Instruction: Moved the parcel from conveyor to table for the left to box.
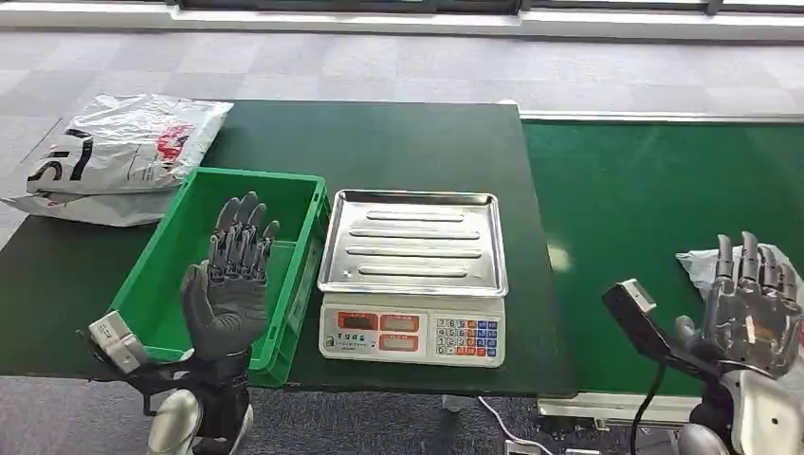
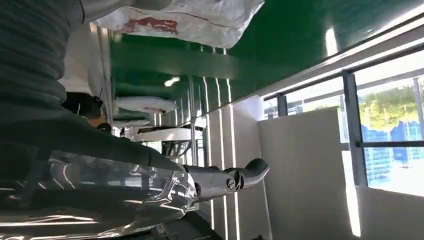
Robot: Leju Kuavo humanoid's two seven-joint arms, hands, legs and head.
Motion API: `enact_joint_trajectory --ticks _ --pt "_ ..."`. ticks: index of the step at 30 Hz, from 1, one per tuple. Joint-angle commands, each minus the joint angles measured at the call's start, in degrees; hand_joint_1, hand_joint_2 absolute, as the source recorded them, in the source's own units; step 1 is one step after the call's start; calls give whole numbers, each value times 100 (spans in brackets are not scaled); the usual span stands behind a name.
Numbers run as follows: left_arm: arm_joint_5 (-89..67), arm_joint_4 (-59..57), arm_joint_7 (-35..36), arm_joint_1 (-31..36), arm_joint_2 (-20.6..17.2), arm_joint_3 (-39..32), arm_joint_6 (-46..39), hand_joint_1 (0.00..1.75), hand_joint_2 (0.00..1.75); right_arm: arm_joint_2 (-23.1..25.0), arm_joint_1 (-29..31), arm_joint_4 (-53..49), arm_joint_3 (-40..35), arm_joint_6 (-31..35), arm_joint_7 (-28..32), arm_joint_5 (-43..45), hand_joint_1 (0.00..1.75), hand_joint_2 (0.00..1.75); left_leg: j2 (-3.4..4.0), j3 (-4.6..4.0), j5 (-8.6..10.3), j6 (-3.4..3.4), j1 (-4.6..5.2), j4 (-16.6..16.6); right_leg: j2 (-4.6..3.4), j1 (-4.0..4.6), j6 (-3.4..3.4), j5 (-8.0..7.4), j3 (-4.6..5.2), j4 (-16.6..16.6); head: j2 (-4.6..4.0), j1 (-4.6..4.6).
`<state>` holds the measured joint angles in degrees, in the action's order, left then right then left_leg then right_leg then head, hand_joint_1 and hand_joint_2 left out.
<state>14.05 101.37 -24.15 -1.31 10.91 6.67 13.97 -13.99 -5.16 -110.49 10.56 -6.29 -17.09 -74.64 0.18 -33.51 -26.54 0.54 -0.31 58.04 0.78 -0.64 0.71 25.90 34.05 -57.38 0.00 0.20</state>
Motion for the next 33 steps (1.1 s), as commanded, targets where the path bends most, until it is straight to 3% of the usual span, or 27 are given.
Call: enact_joint_trajectory --ticks 1,3,20,21,26,29,33 --pt "23 -28 143 89 45 -265 -33 0 0 -785 482 1863 678 -723 -268 356 0 175 3 17 2 -3 -2 -11 -8 2 0 -6 -19 18 0 0" --pt "26 2 173 86 42 -244 -64 0 0 -929 633 2276 769 -690 -116 414 0 175 3 15 2 -5 -2 -6 -8 3 2 -7 -19 16 0 0" --pt "30 -2 172 70 28 -244 -58 0 0 -861 607 2150 730 -694 -129 397 0 175 5 20 4 -10 13 -11 -12 -13 6 -10 -19 18 0 0" --pt "34 3 175 49 38 -262 -72 0 0 -903 667 2282 768 -1000 -208 574 0 175 5 14 2 -9 12 -6 -10 -12 9 -7 -14 13 0 0" --pt "51 -142 163 -5 -35 -262 -16 0 0 -1308 1074 3463 726 -939 120 827 0 175 13 21 2 -12 13 -10 -18 -14 11 -11 -21 18 0 2" --pt "88 -256 47 11 -112 -235 -39 0 0 -1436 1872 4628 504 -660 476 1196 0 175 16 20 0 -15 16 -8 -20 -17 12 -13 -20 18 0 0" --pt "129 -161 -14 -63 -184 -190 -111 0 0 -1818 3714 6933 -332 -527 845 1910 0 175 62 -2 -5 -19 23 -6 -64 -24 17 -25 -18 14 0 0"
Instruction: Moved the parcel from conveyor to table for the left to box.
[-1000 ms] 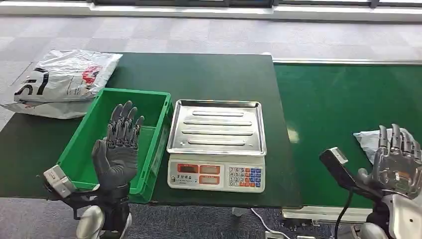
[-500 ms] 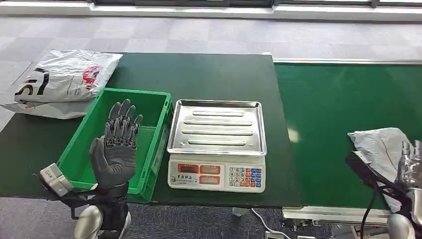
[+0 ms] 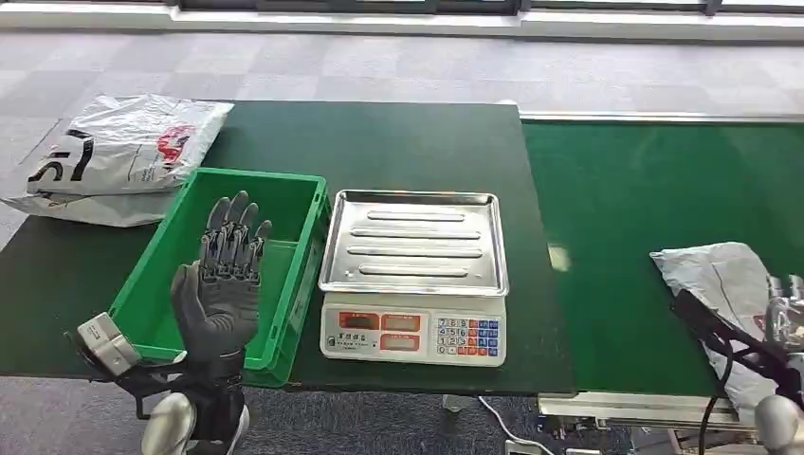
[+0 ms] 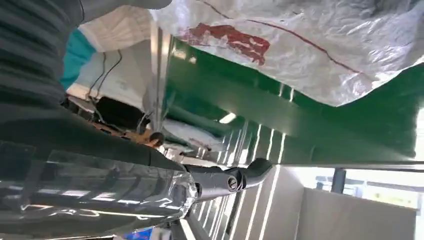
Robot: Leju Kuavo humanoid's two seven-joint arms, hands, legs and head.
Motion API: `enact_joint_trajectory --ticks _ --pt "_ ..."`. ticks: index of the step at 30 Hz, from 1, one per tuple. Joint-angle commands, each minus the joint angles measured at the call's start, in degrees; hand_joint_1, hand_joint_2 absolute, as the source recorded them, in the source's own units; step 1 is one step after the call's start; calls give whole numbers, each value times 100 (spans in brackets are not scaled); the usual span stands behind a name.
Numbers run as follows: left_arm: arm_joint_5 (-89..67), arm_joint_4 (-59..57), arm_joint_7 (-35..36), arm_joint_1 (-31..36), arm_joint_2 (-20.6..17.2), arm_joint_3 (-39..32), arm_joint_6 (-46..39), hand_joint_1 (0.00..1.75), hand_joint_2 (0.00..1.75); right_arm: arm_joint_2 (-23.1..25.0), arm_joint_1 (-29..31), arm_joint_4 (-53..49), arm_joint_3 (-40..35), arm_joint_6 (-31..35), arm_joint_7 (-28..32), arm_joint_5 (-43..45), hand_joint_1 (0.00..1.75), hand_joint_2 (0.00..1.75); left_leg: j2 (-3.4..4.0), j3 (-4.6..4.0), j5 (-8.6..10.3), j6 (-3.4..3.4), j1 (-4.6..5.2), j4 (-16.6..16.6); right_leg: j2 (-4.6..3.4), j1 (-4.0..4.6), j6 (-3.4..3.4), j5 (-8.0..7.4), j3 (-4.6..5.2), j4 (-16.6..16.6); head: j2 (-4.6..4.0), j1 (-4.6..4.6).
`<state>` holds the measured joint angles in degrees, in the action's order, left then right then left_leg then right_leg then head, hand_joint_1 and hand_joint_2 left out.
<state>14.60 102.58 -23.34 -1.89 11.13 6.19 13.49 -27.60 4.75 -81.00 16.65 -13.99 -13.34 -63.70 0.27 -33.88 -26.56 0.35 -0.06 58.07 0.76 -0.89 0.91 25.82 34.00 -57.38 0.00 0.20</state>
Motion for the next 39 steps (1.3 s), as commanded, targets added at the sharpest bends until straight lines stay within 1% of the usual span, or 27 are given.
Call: enact_joint_trajectory --ticks 1,2,3,4,5,6,7,8,10,11,12,15,18,21,24,26,29,34,35,36,39 --pt "83 -258 -96 -37 -221 -128 -84 0 0 -517 3127 4458 -1114 120 582 966 0 0 55 8 -6 -6 1 -5 -57 -1 -2 -17 -2 9 0 0" --pt "132 -228 -112 -49 -277 -112 -128 0 0 -607 3818 5303 -1479 -417 631 1071 0 175 77 12 -5 -9 4 -10 -79 -4 -4 -26 -1 15 0 0" --pt "149 -200 -114 -66 -291 -123 -149 0 0 -604 4048 5578 -1634 -413 685 1136 0 175 67 8 -7 -10 6 -4 -64 -6 0 -19 0 8 0 0" --pt "162 -186 -109 -74 -298 -132 -153 0 0 -573 4184 5782 -1740 -408 724 1219 0 175 84 12 -5 -10 7 -9 -84 -7 1 -29 3 12 0 0" --pt "166 -184 -105 -74 -287 -138 -159 0 0 -512 4244 5899 -1826 -405 726 1281 0 175 79 17 -1 -11 4 -15 -80 -4 0 -29 -4 19 0 0" --pt "151 -177 -104 -86 -274 -139 -173 0 0 -439 4276 5965 -1898 -380 676 1280 0 175 61 23 4 -12 3 -16 -64 -2 4 -27 -8 20 0 2" --pt "132 -162 -108 -94 -272 -128 -190 0 0 -318 4281 6016 -1918 -306 600 1329 0 175 39 59 16 -11 3 -12 -42 -3 8 -27 -9 16 0 2" --pt "119 -153 -113 -92 -276 -118 -207 0 0 -243 4260 6026 -1918 -239 553 1366 0 175 39 66 18 -10 2 -18 -47 -1 9 -31 -14 22 -2 0" --pt "103 -142 -124 -90 -316 -106 -251 0 0 -174 4197 5999 -1928 -90 516 1406 0 175 16 68 23 -11 -1 -17 -27 1 8 -28 -22 23 0 0" --pt "103 -125 -124 -101 -325 -103 -261 0 0 -184 4163 5979 -1945 -50 515 1421 0 175 15 60 21 -12 0 -10 -24 0 9 -26 -15 14 0 0" --pt "103 -120 -122 -104 -327 -101 -263 0 0 -204 4144 5970 -1940 -48 527 1444 0 175 -3 47 23 -14 2 -4 -6 -1 13 -23 -10 8 0 2" --pt "103 -115 -122 -114 -325 -96 -261 0 0 -263 4121 5963 -1921 -38 556 1462 0 175 5 52 23 -13 3 -11 -16 -2 11 -26 -12 14 0 0" --pt "102 -90 -89 -135 -308 -77 -251 0 0 -372 3853 5811 -1924 4 593 1591 0 175 -8 40 24 -15 4 -6 -2 -4 12 -23 -6 9 0 0" --pt "88 -112 -56 -144 -313 -66 -229 0 0 -412 3570 5722 -2067 -286 765 1719 0 175 -17 43 25 -16 3 -9 8 -2 13 -22 -13 15 0 0" --pt "85 -128 -54 -153 -319 -65 -225 0 0 -423 3517 5717 -2102 -322 778 1730 0 175 -20 43 25 -15 1 -8 11 -1 12 -21 -13 16 0 0" --pt "86 -234 -58 -88 -355 -45 -174 0 0 -543 3421 5630 -2436 -992 992 1775 0 175 -17 42 24 -15 4 -7 8 -3 12 -20 -9 13 0 0" --pt "95 -370 -59 13 -383 -12 -166 0 0 -641 3313 5482 -2808 -1336 1019 1776 0 175 -22 40 24 -16 7 -5 13 -6 13 -18 -7 9 0 0" --pt "95 -413 -59 38 -380 -4 -173 0 0 -660 3293 5454 -2825 -1345 1024 1794 0 175 -20 35 25 -16 8 -4 10 -7 13 -20 0 8 0 0" --pt "98 -421 -59 35 -387 16 -200 0 0 -707 3273 5406 -2957 -1560 1044 1851 0 175 -20 33 25 -17 8 -2 12 -7 15 -19 2 6 0 0" --pt "98 -433 -60 32 -385 22 -202 0 0 -717 3247 5397 -2967 -1547 1051 1864 0 175 -12 42 24 -16 7 -7 1 -6 12 -22 -4 12 0 0" --pt "97 -444 -63 30 -383 27 -206 0 0 -726 3225 5390 -2973 -1535 1058 1881 0 175 -13 42 25 -16 5 -7 1 -4 13 -22 -5 13 0 0"
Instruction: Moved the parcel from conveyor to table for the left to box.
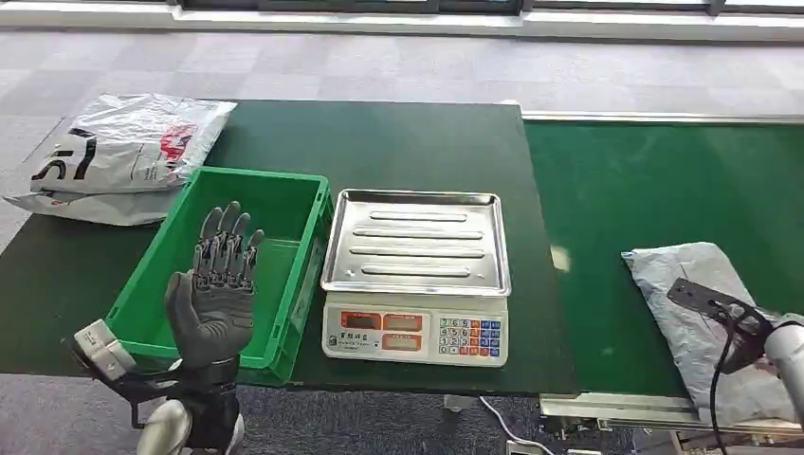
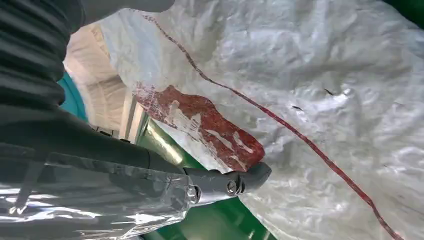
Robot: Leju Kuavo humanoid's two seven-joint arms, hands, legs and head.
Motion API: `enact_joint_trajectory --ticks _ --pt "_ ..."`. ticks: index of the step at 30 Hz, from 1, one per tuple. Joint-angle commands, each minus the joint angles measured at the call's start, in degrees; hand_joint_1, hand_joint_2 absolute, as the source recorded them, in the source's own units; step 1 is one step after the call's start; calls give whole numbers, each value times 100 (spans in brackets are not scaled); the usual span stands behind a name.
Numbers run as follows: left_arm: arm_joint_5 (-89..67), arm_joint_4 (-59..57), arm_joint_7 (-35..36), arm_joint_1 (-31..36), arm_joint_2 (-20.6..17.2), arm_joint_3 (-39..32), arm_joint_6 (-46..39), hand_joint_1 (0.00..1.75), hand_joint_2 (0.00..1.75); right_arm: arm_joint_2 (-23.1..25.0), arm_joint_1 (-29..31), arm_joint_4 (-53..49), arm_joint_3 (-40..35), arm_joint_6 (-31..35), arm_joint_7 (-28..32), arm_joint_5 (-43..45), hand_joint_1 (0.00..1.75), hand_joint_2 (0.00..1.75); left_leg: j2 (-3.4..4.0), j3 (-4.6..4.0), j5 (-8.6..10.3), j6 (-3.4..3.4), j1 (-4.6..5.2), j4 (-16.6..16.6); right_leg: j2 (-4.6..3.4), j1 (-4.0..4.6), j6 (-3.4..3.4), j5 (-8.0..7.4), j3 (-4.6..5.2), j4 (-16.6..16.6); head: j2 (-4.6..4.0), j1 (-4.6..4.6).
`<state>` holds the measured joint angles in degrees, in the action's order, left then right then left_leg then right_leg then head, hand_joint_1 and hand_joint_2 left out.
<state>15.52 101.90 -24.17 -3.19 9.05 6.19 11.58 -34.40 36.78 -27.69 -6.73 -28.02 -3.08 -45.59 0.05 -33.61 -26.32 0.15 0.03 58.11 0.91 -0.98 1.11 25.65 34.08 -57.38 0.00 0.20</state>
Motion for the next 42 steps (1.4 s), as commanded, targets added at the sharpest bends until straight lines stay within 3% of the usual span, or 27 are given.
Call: enact_joint_trajectory --ticks 1,10,14,29,31,32,35,42 --pt "8 -337 6 130 -159 16 -52 0 0 -49 13 7 -796 -238 89 91 0 175 5 14 1 3 -2 -9 -10 2 -6 -3 -12 10 0 0" --pt "13 -315 58 126 -144 34 -97 0 0 52 -57 -124 -1412 -487 60 164 0 175 9 11 0 4 -4 -8 -13 4 -6 -4 -9 9 0 0" --pt "0 -280 110 119 -113 43 -109 0 0 461 -226 -80 -1586 -30 -89 117 0 175 19 18 -2 5 -11 -11 -22 11 -7 -8 -18 18 0 0" --pt "-2 -277 112 116 -117 48 -99 0 0 400 -210 -94 -1661 -43 -43 93 0 175 11 17 1 4 -6 -7 -15 6 -5 -7 -18 12 0 0" --pt "-9 -247 137 121 -83 22 -110 0 0 484 -167 -116 -1873 290 -12 -25 0 175 13 16 1 4 -7 -8 -18 7 -6 -8 -18 14 0 0" --pt "-15 -200 154 98 -62 -1 -130 0 0 528 -186 -297 -2207 882 19 -386 175 175 15 16 -1 3 -5 -3 -19 5 -4 -7 -16 9 0 0" --pt "-9 -138 207 79 -58 -3 -138 0 0 789 -249 -338 -2405 1022 -200 -558 175 175 30 16 -3 5 -10 -3 -34 9 -4 -12 -16 12 0 0" --pt "26 -207 193 27 -103 23 -145 0 0 638 -507 -739 -2480 1207 -170 -552 175 175 15 28 1 5 -10 -14 -17 10 -7 -9 -30 21 0 0"
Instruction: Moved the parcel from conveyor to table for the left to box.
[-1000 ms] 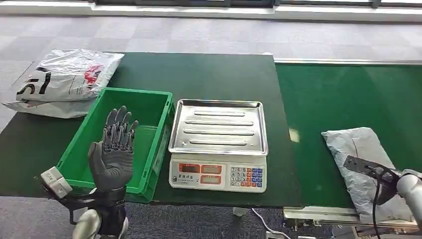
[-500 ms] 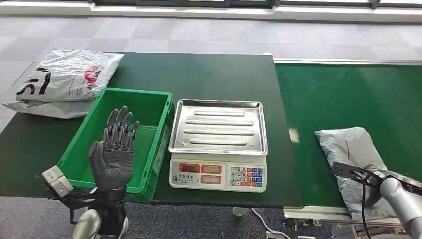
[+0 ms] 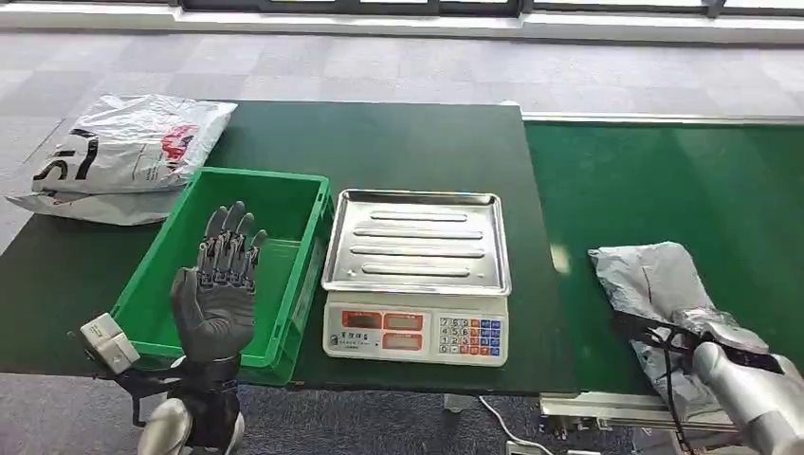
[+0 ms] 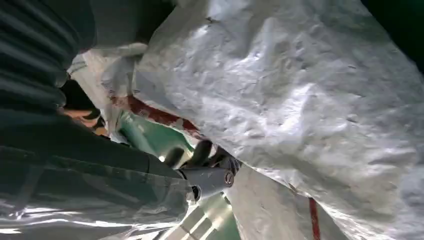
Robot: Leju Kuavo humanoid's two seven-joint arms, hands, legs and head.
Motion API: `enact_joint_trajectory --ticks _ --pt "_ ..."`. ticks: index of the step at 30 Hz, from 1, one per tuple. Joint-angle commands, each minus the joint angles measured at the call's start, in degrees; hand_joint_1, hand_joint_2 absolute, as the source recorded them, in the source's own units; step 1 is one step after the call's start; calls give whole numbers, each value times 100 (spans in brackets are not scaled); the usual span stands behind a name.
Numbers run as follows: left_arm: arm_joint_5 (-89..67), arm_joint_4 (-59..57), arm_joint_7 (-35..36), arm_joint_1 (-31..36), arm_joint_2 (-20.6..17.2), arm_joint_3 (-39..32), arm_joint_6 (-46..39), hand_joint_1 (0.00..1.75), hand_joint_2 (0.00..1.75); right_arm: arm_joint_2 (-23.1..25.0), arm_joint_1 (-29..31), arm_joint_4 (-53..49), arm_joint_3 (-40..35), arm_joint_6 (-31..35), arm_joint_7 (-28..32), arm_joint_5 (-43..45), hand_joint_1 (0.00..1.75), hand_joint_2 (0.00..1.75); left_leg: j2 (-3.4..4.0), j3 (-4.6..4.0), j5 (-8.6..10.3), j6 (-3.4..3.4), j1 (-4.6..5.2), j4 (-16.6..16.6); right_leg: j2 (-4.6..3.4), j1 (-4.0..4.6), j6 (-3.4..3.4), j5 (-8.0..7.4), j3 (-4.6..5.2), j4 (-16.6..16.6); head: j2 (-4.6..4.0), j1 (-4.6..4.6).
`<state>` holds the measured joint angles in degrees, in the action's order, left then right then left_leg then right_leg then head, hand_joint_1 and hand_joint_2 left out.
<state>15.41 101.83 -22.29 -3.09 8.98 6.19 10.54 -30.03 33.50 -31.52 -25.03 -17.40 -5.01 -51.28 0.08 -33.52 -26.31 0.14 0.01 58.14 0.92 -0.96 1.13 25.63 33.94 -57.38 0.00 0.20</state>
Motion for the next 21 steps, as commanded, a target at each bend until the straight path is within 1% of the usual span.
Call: enact_joint_trajectory --ticks 1,4,8,12,21 --pt "42 -207 -3 10 -105 26 -41 0 0 177 -179 -413 -642 178 21 24 175 175 11 13 -3 4 -7 -8 -16 7 -6 -2 -12 11 0 0" --pt "48 -219 -11 4 -111 26 -43 0 0 157 -178 -456 -619 175 10 53 175 175 20 24 0 7 -7 -24 -32 7 -11 -9 -18 26 0 0" --pt "48 -218 -11 11 -112 28 -41 0 0 130 -155 -463 -604 176 10 60 175 175 8 7 -1 4 -3 -6 -15 2 -5 -2 -4 7 0 0" --pt "84 -276 -45 10 -131 52 -32 0 0 135 -296 -581 -594 257 19 95 175 175 9 18 3 6 -7 -19 -19 6 -9 -7 -14 22 0 0" --pt "84 -276 -45 10 -131 52 -32 0 0 135 -296 -581 -594 257 19 95 175 175 6 12 -1 4 -3 -10 -13 3 -6 -2 -10 12 0 0"
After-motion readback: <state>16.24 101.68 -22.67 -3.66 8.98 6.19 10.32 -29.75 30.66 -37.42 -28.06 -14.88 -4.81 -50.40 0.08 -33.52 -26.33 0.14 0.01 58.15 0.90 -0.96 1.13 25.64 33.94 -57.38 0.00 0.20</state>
